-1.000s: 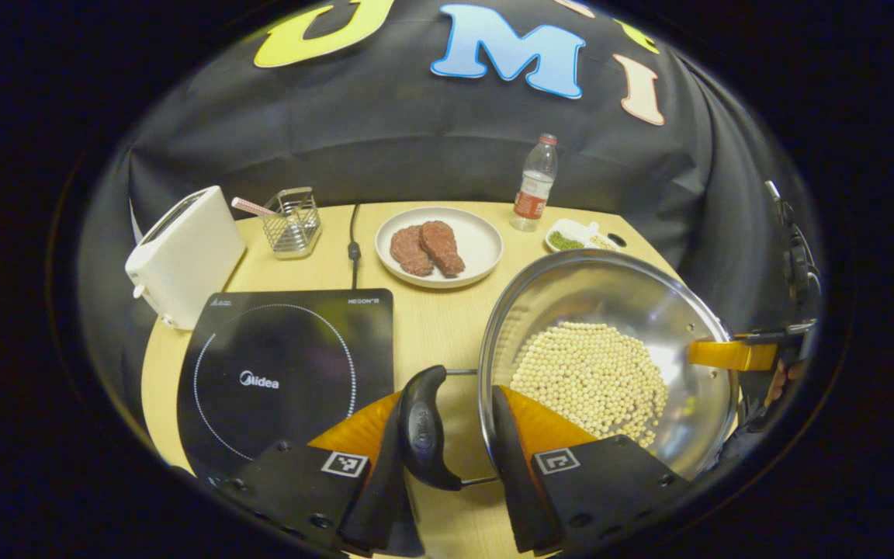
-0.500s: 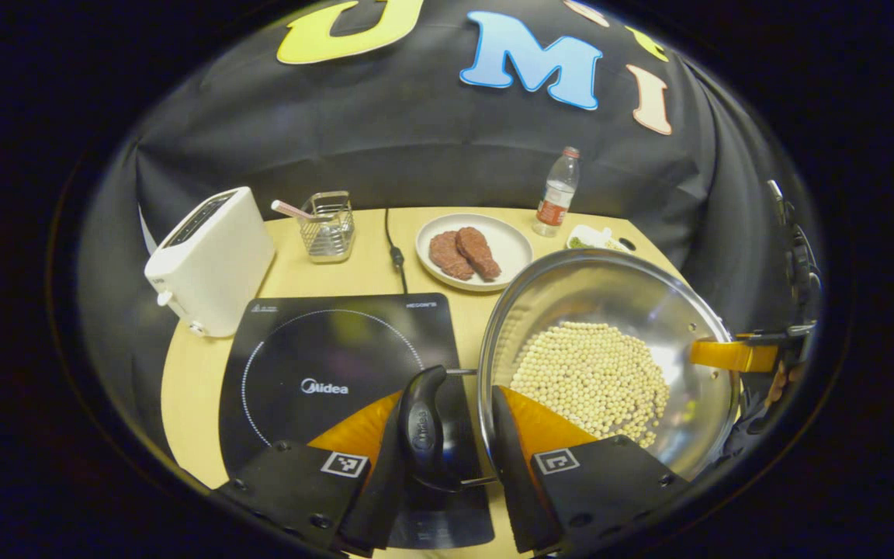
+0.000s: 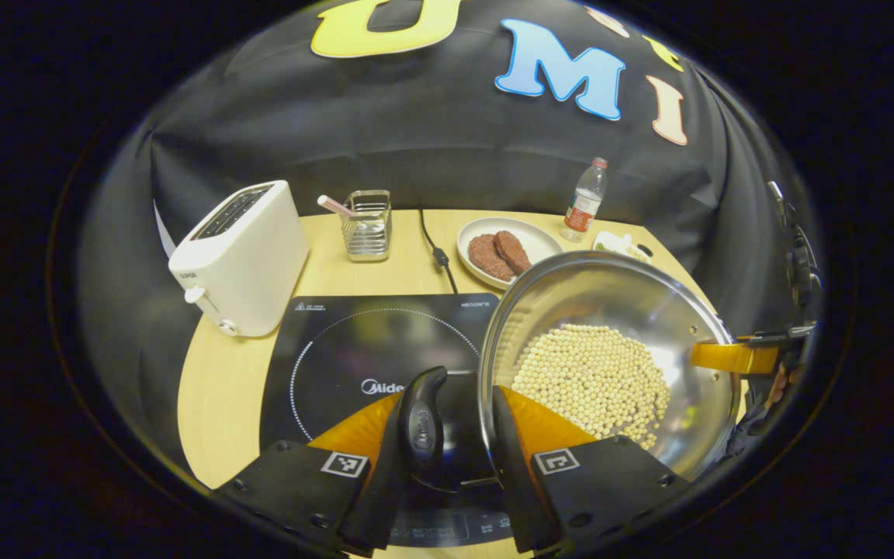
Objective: First push the handle of the pot to place it horizontally, then grasp the pot with both hands and set it on the induction cooktop.
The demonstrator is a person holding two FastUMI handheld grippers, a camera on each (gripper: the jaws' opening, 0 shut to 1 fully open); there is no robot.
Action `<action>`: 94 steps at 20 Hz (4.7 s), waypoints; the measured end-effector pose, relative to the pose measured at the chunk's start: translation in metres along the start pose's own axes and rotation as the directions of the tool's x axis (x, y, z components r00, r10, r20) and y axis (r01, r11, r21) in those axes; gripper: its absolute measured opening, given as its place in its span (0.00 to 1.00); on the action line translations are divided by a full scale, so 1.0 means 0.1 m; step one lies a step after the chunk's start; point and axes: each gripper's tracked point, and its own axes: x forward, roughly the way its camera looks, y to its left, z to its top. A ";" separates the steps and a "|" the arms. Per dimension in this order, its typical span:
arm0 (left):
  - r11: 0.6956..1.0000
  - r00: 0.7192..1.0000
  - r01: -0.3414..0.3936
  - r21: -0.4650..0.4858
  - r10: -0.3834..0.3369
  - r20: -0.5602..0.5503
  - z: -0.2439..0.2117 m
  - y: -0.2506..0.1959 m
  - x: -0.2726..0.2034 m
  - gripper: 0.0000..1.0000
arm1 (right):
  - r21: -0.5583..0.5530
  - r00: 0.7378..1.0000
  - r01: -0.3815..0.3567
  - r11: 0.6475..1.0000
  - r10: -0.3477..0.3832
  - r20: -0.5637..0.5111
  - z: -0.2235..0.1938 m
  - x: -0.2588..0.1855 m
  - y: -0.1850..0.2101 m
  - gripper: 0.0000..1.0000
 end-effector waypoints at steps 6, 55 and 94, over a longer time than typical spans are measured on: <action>1.000 1.000 -0.012 -0.005 0.012 -0.005 0.05 0.24 -0.01 0.64 | -0.003 1.000 -0.008 1.000 0.008 -0.006 0.03 0.05 0.27 0.57; 1.000 1.000 -0.018 -0.001 0.018 -0.020 -0.07 1.98 0.31 0.64 | 0.008 1.000 0.005 1.000 -0.005 -0.018 -0.11 0.65 1.74 0.57; 0.991 0.619 -0.090 -0.096 0.132 0.774 2.20 -1.45 -2.83 0.96 | -0.117 0.653 -0.045 0.992 0.118 0.748 1.97 -2.69 -0.12 0.94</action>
